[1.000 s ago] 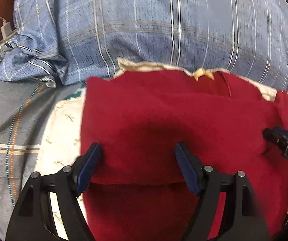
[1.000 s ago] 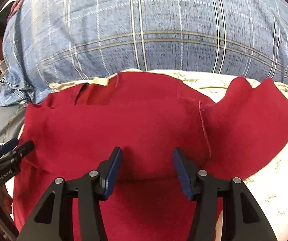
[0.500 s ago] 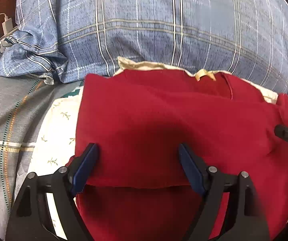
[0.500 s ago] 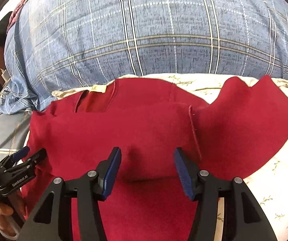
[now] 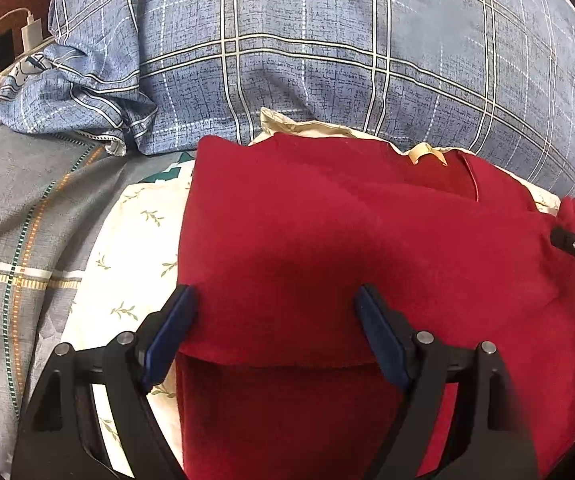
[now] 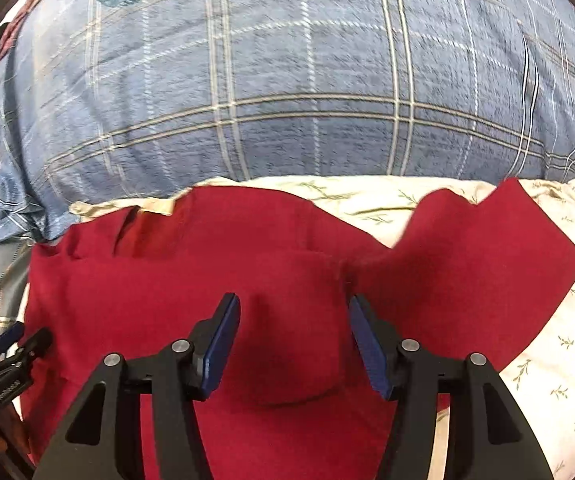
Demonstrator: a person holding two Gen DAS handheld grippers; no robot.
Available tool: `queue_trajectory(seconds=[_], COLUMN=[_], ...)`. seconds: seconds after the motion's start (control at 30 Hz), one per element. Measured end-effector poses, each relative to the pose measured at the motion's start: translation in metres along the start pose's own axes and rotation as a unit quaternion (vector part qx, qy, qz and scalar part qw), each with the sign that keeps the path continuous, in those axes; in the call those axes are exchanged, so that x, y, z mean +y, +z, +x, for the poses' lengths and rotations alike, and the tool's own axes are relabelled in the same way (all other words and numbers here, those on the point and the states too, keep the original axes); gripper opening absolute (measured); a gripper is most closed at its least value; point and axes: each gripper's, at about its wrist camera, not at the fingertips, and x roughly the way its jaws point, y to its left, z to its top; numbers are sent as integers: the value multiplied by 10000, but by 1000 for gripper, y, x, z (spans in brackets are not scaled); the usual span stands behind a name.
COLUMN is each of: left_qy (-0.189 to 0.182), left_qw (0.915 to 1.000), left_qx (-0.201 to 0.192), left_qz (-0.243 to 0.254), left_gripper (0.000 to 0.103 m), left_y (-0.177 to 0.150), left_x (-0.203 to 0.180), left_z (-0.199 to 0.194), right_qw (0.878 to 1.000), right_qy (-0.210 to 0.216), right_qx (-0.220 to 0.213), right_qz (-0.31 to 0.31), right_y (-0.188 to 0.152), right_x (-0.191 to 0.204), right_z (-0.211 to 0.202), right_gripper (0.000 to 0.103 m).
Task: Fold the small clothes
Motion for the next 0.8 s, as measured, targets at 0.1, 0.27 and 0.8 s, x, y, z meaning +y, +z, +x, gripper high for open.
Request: queue_trajectory(seconds=[0.1, 0.27, 0.8], left_qy=[-33, -98, -215], left_qw=[10000, 9999, 9998], left_qx=[-23, -44, -48], left_qz=[-17, -89, 18], left_gripper=[84, 85, 102], left_y=[0, -1, -4], left_x=[1, 2, -5], left_z=[1, 1, 7], right_qw=[10000, 9992, 9992], right_qy=[61, 51, 291], right_qx=[-34, -91, -251], right_qz=[-62, -398, 81], right_y=[0, 2, -10], right_x=[-7, 0, -22], right_z=[8, 17, -10], right_gripper=[58, 21, 25])
